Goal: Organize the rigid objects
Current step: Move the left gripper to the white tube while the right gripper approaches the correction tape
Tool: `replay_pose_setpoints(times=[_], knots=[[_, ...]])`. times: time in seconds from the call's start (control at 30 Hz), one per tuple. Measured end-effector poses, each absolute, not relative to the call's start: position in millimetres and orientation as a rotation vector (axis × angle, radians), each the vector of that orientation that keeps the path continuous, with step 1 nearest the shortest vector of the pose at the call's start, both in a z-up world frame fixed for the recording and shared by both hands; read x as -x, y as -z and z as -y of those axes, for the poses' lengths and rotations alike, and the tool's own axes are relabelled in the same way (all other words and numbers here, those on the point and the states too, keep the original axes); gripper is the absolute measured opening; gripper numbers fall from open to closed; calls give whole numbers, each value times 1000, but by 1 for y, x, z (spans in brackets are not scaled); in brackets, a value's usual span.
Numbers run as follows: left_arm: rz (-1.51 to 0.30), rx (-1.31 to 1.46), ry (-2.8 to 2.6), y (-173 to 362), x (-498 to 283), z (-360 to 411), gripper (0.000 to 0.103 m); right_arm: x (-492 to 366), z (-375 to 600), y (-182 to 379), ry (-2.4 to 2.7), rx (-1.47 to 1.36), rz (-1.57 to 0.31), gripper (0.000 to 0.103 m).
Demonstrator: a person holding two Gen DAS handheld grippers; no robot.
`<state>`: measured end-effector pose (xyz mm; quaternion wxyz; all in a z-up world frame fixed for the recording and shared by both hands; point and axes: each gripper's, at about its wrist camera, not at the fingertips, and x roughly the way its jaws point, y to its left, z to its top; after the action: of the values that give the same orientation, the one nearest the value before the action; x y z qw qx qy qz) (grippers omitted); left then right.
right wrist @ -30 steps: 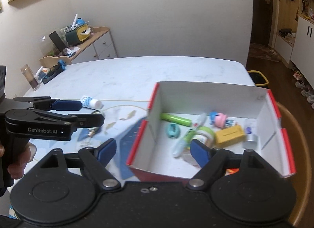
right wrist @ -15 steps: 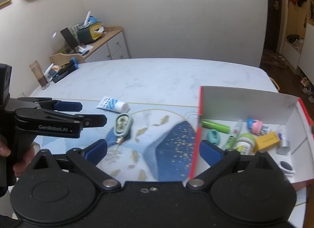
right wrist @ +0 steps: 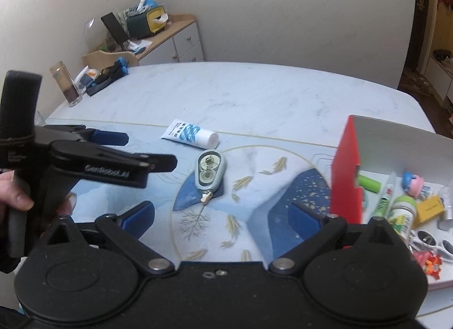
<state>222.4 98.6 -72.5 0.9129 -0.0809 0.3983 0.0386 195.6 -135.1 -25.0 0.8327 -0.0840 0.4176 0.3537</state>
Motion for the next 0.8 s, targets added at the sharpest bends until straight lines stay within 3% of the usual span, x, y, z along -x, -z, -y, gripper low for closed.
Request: replay_pose_setpoints(times=[0.17,0.8], knots=[[-831,170,-88,87,-245,-116,103,-207,112,39,-762,180,-914,95],[-881,173,-42,137,-316,-149,103,-250,40,100,-766,326,-967,94]])
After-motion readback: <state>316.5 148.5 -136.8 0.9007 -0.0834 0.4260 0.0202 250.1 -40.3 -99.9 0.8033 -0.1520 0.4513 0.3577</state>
